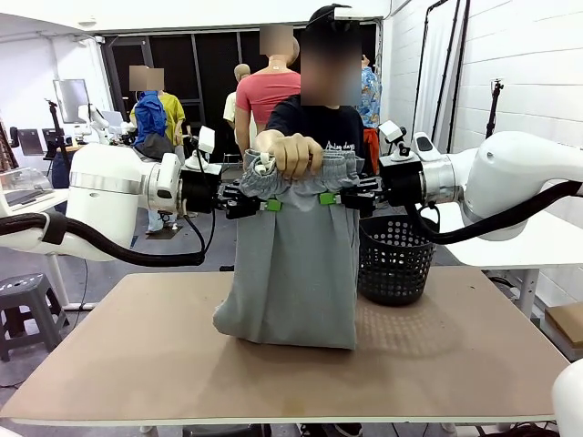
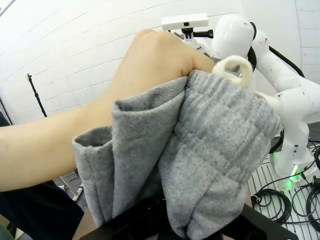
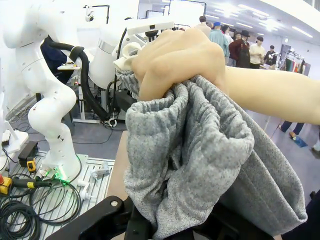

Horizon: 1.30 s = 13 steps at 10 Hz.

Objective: Fold the training pants.
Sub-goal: Release the ends of the Training pants and then grab the overlapped ends.

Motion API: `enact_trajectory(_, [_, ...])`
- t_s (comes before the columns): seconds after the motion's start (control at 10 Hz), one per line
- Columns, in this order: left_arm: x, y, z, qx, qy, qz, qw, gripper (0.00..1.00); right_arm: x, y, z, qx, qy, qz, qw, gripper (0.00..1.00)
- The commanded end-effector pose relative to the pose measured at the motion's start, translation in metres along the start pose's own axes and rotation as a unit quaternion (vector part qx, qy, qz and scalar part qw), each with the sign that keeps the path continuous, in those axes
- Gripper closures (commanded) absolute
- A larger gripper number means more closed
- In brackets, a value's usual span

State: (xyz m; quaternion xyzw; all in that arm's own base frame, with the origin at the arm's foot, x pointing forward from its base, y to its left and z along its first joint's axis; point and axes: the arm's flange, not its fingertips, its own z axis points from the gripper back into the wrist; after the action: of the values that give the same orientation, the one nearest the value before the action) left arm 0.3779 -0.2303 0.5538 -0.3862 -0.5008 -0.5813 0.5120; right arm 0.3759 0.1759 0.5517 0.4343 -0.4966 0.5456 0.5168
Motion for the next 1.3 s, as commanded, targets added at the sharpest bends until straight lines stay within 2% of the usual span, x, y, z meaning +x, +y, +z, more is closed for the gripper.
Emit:
enact_trajectory(0.0, [0.0, 0.0, 0.0, 0.0, 0.0, 0.0, 1.0, 0.94, 0.0005, 0.0003, -0.0004, 0.0, 0.001, -0.005, 1.0, 0.92])
enact_trajectory(0.4, [0.0017, -0.0005, 0.0024, 0.003, -0.009, 0.004, 1.0, 0.14, 0.0017, 0.0005, -0.0022, -0.001, 0.005, -0.011, 1.0, 0.13])
enact_trajectory(0.5, [0.0027, -0.0007, 0.0024, 0.003, -0.01, 0.005, 1.0, 0.0, 0.0018, 0.0004, -0.0028, 0.0, 0.005, -0.013, 1.0, 0.0])
enact_trajectory(1.2, [0.0076, 0.0021, -0.0001, -0.01, -0.011, 0.009, 1.0, 0.0, 0.0037, -0.003, -0.0021, 0.0, 0.015, -0.021, 1.0, 0.0])
